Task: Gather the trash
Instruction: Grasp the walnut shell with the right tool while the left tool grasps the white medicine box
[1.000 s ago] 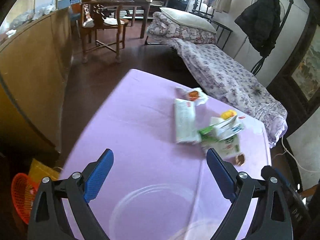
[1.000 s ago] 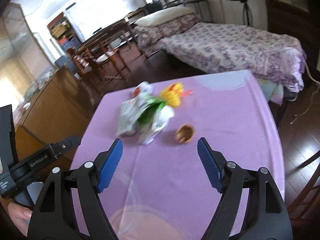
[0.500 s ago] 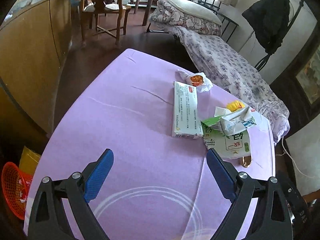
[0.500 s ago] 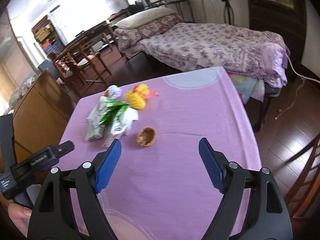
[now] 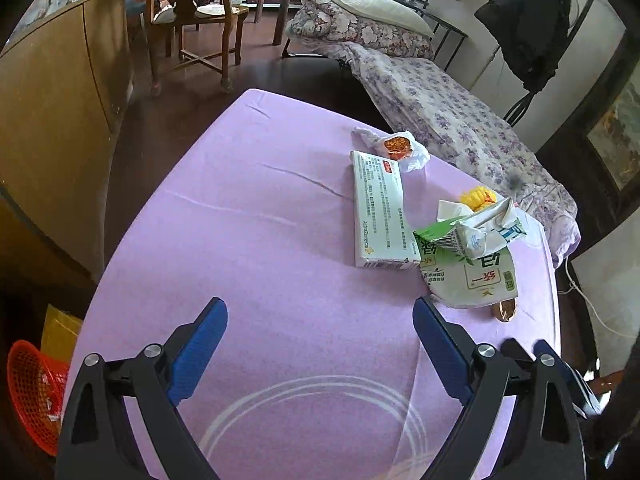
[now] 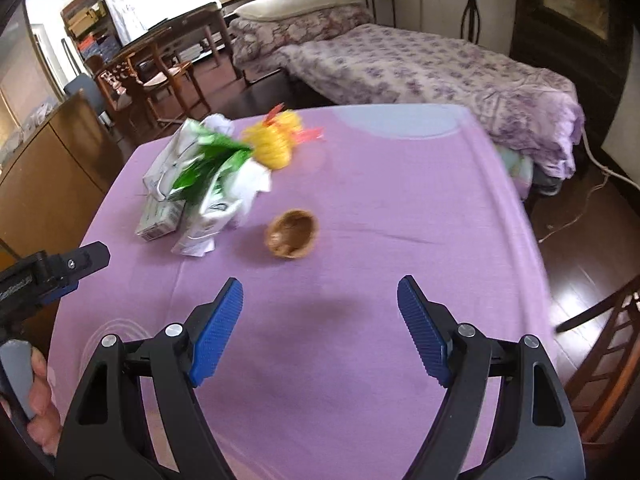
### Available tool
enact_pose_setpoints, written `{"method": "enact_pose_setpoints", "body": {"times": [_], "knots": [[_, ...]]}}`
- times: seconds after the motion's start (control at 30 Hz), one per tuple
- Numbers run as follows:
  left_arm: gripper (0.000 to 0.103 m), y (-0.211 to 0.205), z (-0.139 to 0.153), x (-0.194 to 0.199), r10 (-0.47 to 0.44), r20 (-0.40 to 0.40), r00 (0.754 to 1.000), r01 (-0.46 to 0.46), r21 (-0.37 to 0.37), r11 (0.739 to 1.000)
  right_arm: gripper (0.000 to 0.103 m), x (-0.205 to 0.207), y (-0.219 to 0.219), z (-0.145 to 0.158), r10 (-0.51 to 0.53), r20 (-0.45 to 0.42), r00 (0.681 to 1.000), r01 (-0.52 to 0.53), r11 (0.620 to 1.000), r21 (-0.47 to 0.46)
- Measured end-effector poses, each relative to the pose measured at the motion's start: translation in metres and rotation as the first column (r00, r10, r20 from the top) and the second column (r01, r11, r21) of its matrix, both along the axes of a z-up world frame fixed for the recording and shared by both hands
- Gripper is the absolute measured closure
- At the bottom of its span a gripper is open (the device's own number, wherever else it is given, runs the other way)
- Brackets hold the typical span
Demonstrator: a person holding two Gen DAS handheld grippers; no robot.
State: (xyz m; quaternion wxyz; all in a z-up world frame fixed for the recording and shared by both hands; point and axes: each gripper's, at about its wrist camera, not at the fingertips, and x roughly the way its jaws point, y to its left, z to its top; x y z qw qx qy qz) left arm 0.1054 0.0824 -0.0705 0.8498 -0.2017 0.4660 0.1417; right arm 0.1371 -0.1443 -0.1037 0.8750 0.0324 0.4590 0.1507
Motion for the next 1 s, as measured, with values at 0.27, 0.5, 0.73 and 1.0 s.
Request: {"method": "enact_pose_setpoints", "body": {"times": [0.27, 0.5, 0.73, 1.0], "knots": [[0.011, 0.000, -0.002, 0.004, -0.021, -0.005, 1.000, 0.021, 0.032, 0.999, 0.033, 0.019, 0.019, -0.008, -0.015, 0.045, 0.999, 0.018, 0.998, -0.064], [0.011, -0.002, -0.003, 0.006, -0.031, -0.010, 0.999, 0.032, 0.047, 0.998, 0.070, 0.024, 0.009, -0.002, -0.007, 0.016, 1.000, 0.007, 1.000, -0.004], [0.012, -0.004, -0.005, 0.008, -0.058, -0.012, 0.998, 0.059, 0.079, 0.995, 0.070, 0.003, -0.016, 0.026, -0.054, 0.032, 0.998, 0.052, 0.996, 0.070], [0.013, -0.015, -0.013, 0.012, -0.092, -0.036, 0.995, 0.096, 0.130, 0.987, 0.070, 0.001, -0.011, 0.032, -0.028, 0.046, 0.999, 0.025, 0.997, 0.074]]}}
